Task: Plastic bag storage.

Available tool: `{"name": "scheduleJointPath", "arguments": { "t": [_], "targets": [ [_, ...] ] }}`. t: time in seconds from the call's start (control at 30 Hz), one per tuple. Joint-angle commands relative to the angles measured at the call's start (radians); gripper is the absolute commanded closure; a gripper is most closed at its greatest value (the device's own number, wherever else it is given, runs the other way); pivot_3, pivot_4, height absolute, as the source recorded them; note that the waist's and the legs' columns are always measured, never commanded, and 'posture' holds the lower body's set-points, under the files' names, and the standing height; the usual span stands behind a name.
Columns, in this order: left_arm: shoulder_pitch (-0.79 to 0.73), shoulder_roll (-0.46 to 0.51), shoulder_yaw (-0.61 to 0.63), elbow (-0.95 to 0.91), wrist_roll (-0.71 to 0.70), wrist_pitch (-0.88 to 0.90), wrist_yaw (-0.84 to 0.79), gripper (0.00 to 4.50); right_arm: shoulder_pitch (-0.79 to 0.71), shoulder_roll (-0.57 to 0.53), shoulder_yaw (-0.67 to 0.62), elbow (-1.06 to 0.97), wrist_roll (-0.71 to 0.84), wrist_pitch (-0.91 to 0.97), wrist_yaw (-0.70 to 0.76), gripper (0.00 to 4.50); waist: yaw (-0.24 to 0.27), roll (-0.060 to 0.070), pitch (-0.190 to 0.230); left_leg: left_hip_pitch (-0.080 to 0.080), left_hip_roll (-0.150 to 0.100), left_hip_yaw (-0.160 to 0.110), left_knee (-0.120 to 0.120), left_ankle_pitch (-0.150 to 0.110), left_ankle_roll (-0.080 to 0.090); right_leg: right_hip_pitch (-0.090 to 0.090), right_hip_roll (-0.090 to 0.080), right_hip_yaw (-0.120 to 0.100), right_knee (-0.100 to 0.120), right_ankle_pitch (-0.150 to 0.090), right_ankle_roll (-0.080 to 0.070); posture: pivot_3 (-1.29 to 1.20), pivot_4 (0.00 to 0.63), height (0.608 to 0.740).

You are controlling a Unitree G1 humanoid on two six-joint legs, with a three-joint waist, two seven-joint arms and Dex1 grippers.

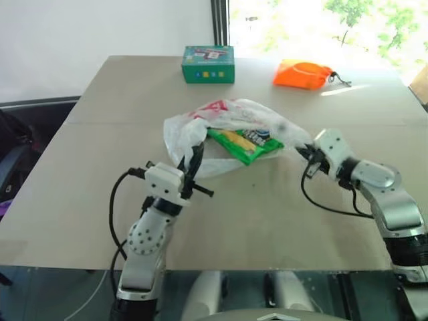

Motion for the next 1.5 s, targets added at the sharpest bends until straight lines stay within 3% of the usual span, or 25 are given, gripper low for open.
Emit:
{"name": "scheduleJointPath", "arguments": {
  "t": [0.03, 0.2, 0.37, 0.43, 0.47, 0.6, 0.8, 0.9, 1.0, 1.17, 1.27, 1.43, 1.5],
  "targets": [
    [-0.212, 0.02, 0.075, 0.123, 0.017, -0.014, 0.05, 4.5, -0.179, 0.085, -0.139, 0.039, 0.154, 0.078, -0.078, 4.48, 0.001, 0.0, 0.0, 0.0, 0.0, -0.001, 0.002, 0.0, 0.0, 0.0, 0.001, -0.001, 0.001, 0.0, 0.0, 0.0, 0.15, 0.74],
    [-0.682, 0.084, 0.211, 0.453, -0.041, 0.007, 0.124, 4.5, -0.497, 0.167, -0.27, 0.269, 0.254, 0.064, -0.184, 4.48, 0.003, -0.001, 0.002, 0.0, -0.001, -0.004, 0.007, 0.0, 0.0, 0.004, 0.006, -0.003, 0.001, 0.003, -0.001, 0.0, 0.15, 0.74],
    [-1.031, 0.168, 0.296, 0.759, -0.103, 0.057, 0.123, 4.5, -0.739, 0.153, -0.369, 0.523, 0.272, -0.084, -0.259, 4.48, -0.001, -0.001, 0.002, -0.001, -0.001, -0.002, 0.003, 0.003, -0.005, 0.002, 0.006, -0.002, -0.002, 0.004, 0.0, 0.0, 0.15, 0.74],
    [-1.122, 0.205, 0.305, 0.842, -0.107, 0.045, 0.103, 4.5, -0.794, 0.142, -0.383, 0.586, 0.272, -0.14, -0.263, 4.48, -0.01, -0.001, 0.002, -0.009, -0.001, -0.002, 0.003, 0.003, -0.005, -0.005, 0.005, -0.002, -0.001, 0.004, 0.0, 0.0, 0.15, 0.74],
    [-1.149, 0.226, 0.3, 0.874, -0.102, 0.025, 0.083, 4.5, -0.806, 0.136, -0.38, 0.603, 0.27, -0.161, -0.255, 4.48, -0.014, -0.001, 0.002, -0.02, -0.002, -0.003, 0.005, 0.004, -0.006, -0.015, 0.005, -0.003, 0.0, 0.004, 0.0, 0.0, 0.15, 0.74],
    [-1.16, 0.275, 0.281, 0.899, -0.098, 0.002, 0.015, 4.5, -0.789, 0.107, -0.365, 0.592, 0.27, -0.189, -0.225, 4.48, -0.046, -0.001, 0.002, -0.022, -0.006, -0.001, 0.001, 0.004, -0.006, -0.021, -0.003, -0.005, -0.001, 0.004, 0.001, 0.0, 0.15, 0.74],
    [-0.894, 0.264, 0.27, 0.633, -0.146, 0.088, -0.065, 4.5, -0.636, 0.064, -0.354, 0.381, 0.37, -0.034, -0.154, 4.48, -0.071, -0.001, 0.002, -0.021, -0.007, -0.001, -0.006, 0.004, -0.006, -0.022, -0.008, -0.005, -0.001, 0.003, 0.003, 0.0, 0.15, 0.74],
    [-0.674, 0.252, 0.263, 0.388, -0.223, 0.185, -0.116, 4.5, -0.448, 0.008, -0.324, 0.181, 0.486, 0.147, -0.058, 3.77, -0.074, 0.0, 0.001, -0.021, -0.006, -0.001, -0.008, 0.004, -0.006, -0.022, -0.008, -0.005, -0.001, 0.002, 0.003, 0.0, 0.15, 0.74],
    [-0.465, 0.261, 0.272, 0.175, -0.298, 0.284, -0.139, 3.72, -0.238, -0.065, -0.309, 0.024, 0.585, 0.284, 0.026, 2.36, -0.07, 0.0, 0.001, -0.022, -0.006, -0.001, -0.008, 0.004, -0.006, -0.021, -0.008, -0.002, -0.002, 0.002, 0.003, 0.0, 0.15, 0.74],
    [-0.129, 0.29, 0.279, -0.088, -0.393, 0.375, -0.217, 1.45, 0.109, -0.155, -0.324, -0.112, 0.691, 0.378, 0.196, 0.02, -0.051, 0.0, 0.001, -0.017, -0.003, 0.001, 0.002, 0.003, -0.004, -0.014, -0.008, 0.0, -0.003, 0.001, 0.004, 0.0, 0.15, 0.74],
    [0.039, 0.277, 0.273, -0.166, -0.419, 0.369, -0.248, 0.07, 0.247, -0.192, -0.266, -0.104, 0.551, 0.238, 0.252, 0.0, -0.039, 0.001, 0.003, -0.006, -0.002, 0.003, 0.004, -0.002, 0.004, -0.004, -0.006, 0.001, -0.001, 0.002, 0.004, 0.0, 0.15, 0.74],
    [0.355, 0.251, 0.249, -0.15, -0.294, 0.222, -0.307, 0.07, 0.373, -0.155, -0.224, 0.02, 0.365, -0.053, 0.3, 0.0, -0.036, 0.001, 0.004, 0.019, 0.001, 0.007, 0.005, -0.002, 0.005, 0.021, -0.005, 0.004, -0.004, -0.001, -0.001, 0.0, 0.15, 0.74],
    [0.418, 0.236, 0.262, -0.099, -0.235, 0.161, -0.29, 0.07, 0.407, -0.146, -0.208, 0.075, 0.298, -0.177, 0.33, 0.0, -0.033, 0.001, 0.005, 0.02, 0.003, 0.008, 0.005, -0.002, 0.005, 0.022, -0.006, 0.004, -0.004, -0.001, -0.001, 0.0, 0.15, 0.74]
  ]
}}
